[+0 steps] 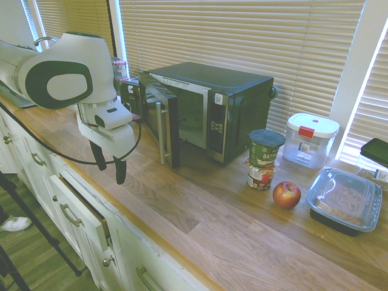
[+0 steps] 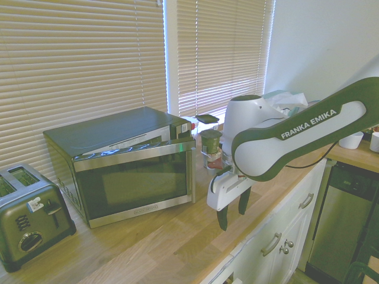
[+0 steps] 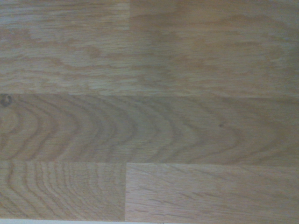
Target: Close the microwave
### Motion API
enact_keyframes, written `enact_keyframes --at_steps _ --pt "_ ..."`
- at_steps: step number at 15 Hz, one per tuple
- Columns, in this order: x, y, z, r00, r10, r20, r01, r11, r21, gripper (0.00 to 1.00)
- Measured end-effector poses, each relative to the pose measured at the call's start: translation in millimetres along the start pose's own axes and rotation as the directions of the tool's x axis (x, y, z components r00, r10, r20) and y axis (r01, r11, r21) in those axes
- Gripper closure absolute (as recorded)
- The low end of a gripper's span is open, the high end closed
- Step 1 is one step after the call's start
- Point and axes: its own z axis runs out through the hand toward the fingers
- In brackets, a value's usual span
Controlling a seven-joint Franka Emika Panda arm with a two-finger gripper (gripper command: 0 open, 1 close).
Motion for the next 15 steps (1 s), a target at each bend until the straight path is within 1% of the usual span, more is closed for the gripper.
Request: enact_keyframes --at_steps 4,6,11,15 --pt "-0.9 -1.2 -1.8 1.000 -0.001 -0.004 0.001 1.000 0.006 0.00" --pt "-5.3 -8.7 -5.2 0.999 -0.021 -0.024 0.022 1.000 0.021 0.00" --pt "-33.2 -48.8 -23.1 0.990 -0.111 -0.084 0.116 0.991 0.062 0.00" --pt "-39.8 -90.6 -48.6 0.985 -0.101 -0.138 0.115 0.988 0.101 0.00"
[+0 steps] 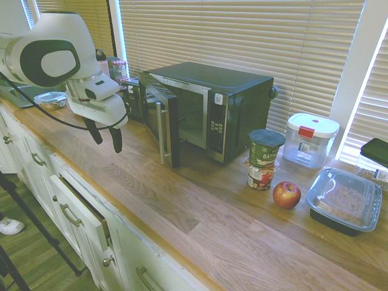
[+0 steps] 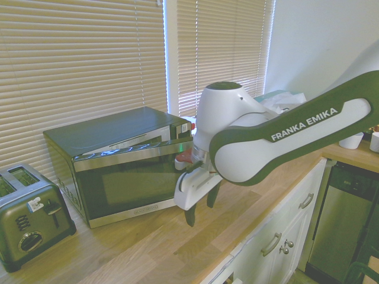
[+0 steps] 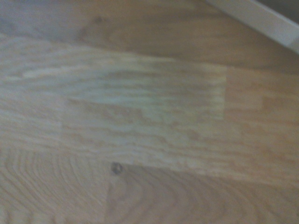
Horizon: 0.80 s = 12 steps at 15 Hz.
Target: Close the microwave
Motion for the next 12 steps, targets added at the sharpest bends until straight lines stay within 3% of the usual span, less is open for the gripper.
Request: enact_keyframes --at_steps 6,12 --pt "30.4 -48.7 -9.6 0.995 0.072 -0.070 -0.072 0.997 0.009 0.00" --pt "63.3 -90.8 -19.6 0.967 0.222 -0.123 -0.223 0.975 0.006 0.00"
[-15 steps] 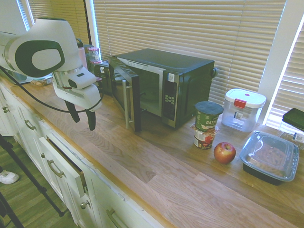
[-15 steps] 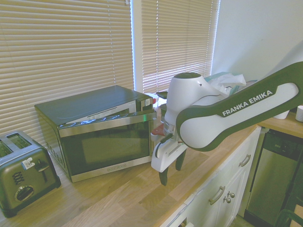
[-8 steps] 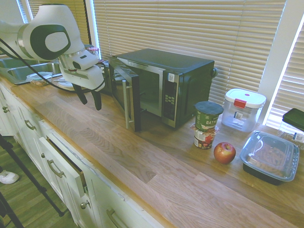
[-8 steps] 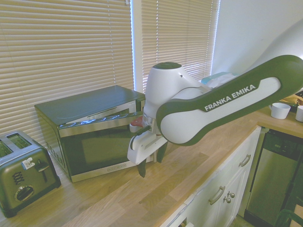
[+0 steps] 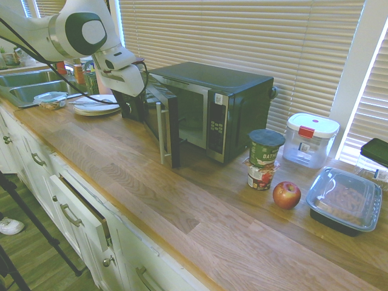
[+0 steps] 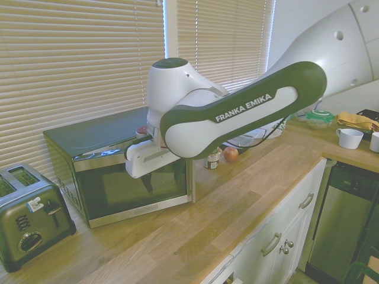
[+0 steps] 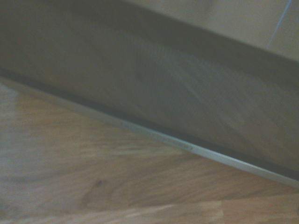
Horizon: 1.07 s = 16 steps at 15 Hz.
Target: Close the microwave
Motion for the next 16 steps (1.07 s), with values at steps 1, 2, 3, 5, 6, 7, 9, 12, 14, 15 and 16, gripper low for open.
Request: enact_keyframes --at_steps 1,2,3,5,6,7,9,12,14,15,16 --pt "5.8 -6.7 4.1 1.000 0.024 -0.002 -0.024 1.000 -0.001 0.00" --pt "14.7 -12.7 7.7 0.999 0.049 -0.002 -0.049 0.999 0.000 0.00" --pt "26.4 -17.8 9.3 0.997 0.071 -0.004 -0.071 0.997 0.001 0.00" --pt "51.1 -23.4 11.1 0.994 0.108 -0.010 -0.108 0.994 -0.005 0.00" --pt "62.3 -25.6 10.9 0.992 0.123 -0.015 -0.124 0.992 -0.004 0.00" --pt "70.8 -29.0 10.2 0.991 0.134 -0.019 -0.134 0.991 -0.002 0.00" --pt "84.7 -38.2 11.9 0.988 0.149 -0.024 -0.150 0.989 -0.004 0.00" --pt "104.9 -58.3 24.9 0.986 0.166 -0.028 -0.166 0.986 -0.012 0.00" --pt "113.4 -67.7 28.0 0.985 0.169 -0.032 -0.170 0.985 -0.036 0.00" --pt "114.9 -70.9 28.2 0.986 0.166 -0.033 -0.167 0.985 -0.045 0.00" --pt "115.2 -72.5 28.6 0.986 0.165 -0.035 -0.166 0.985 -0.045 0.00"
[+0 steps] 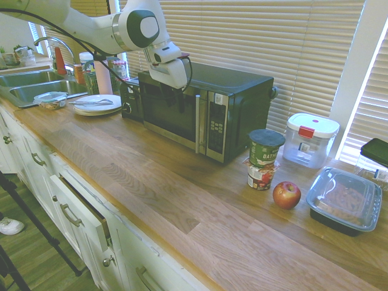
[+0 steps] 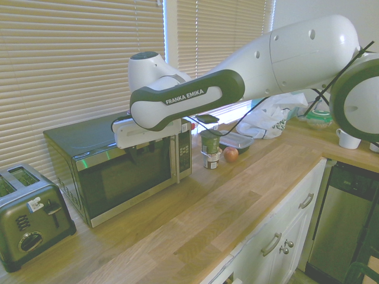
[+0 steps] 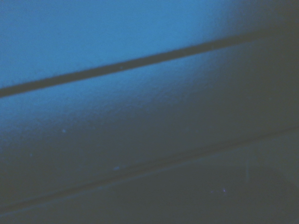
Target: Close the microwave
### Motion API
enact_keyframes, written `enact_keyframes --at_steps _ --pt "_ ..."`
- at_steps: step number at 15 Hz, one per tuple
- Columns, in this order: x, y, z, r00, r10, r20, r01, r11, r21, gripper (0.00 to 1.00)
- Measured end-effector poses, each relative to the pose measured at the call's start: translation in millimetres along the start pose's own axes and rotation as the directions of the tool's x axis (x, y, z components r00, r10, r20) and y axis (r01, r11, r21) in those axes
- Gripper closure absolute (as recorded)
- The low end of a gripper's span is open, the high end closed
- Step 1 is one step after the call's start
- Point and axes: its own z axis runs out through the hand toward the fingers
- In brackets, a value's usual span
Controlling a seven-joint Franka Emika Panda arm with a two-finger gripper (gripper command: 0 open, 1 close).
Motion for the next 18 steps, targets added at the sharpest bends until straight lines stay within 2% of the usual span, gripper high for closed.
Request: enact_keyframes --at_steps 4,6,8,11,14,18 --pt "0.4 4.3 5.4 0.999 -0.009 0.040 0.009 1.000 0.003 0.00" --pt "-7.2 22.8 20.2 0.995 -0.041 0.088 0.042 0.999 -0.009 0.00" --pt "-14.9 45.1 16.9 0.989 -0.077 0.123 0.080 0.997 -0.016 0.00" --pt "-14.7 90.2 8.2 0.983 -0.104 0.149 0.109 0.994 -0.027 0.00" --pt "-6.5 147.1 33.9 0.977 -0.124 0.174 0.136 0.989 -0.056 0.00" --pt "-11.5 213.9 51.9 0.973 -0.186 0.134 0.192 0.981 -0.040 0.00"
